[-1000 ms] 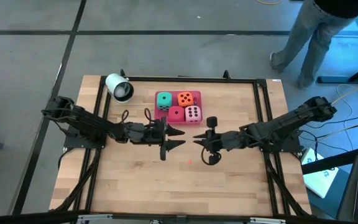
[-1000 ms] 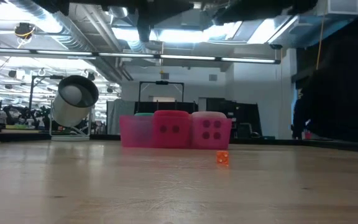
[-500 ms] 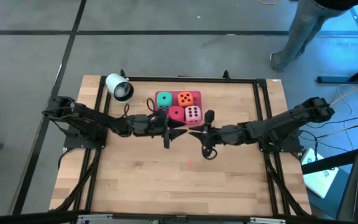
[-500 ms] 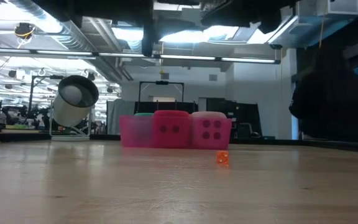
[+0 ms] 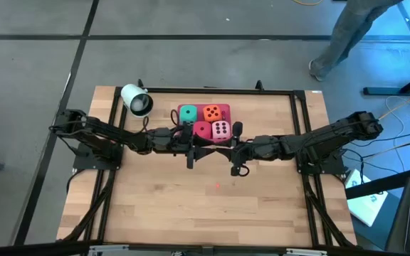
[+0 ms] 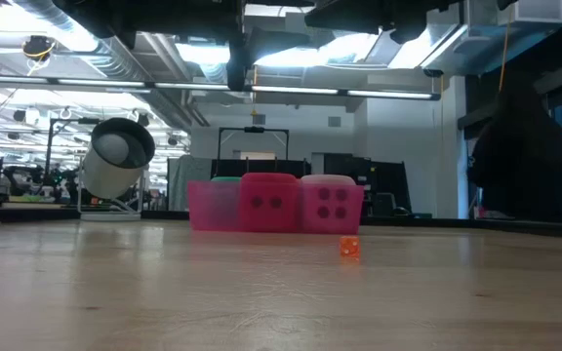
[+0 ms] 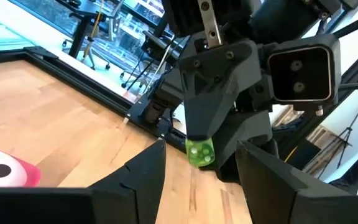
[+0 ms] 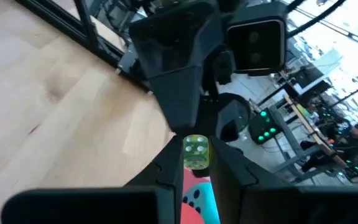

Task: Pick & Place Dice
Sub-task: Put the small transparent dice into the pink bin

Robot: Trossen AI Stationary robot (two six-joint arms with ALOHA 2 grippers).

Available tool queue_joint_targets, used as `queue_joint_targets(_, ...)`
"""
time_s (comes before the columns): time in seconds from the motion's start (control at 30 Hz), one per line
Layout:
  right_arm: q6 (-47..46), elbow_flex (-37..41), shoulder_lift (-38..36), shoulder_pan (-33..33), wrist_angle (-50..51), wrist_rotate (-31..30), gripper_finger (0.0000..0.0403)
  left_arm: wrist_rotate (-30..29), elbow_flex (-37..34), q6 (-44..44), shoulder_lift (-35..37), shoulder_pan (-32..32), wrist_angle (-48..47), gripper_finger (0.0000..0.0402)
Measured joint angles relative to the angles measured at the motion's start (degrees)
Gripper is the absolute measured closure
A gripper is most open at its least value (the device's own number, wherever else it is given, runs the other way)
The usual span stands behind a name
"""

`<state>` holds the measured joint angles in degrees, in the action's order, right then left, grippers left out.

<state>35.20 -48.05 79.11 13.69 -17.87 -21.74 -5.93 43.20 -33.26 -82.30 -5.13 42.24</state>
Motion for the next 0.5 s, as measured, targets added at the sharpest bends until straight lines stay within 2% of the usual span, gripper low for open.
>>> queue_joint_targets(0.27,0.22,-0.02,0.78,-0.04,-0.16,2.85,0.0346,0.0,0.0,-0.02,0.0,0.0,0.83,0.0213)
queue_joint_targets(0.5,1.64,-0.02,3.36,-0.08,-2.81,1.79,0.0346,0.14,0.0,-0.7,0.0,-0.02,1.27,0.0227)
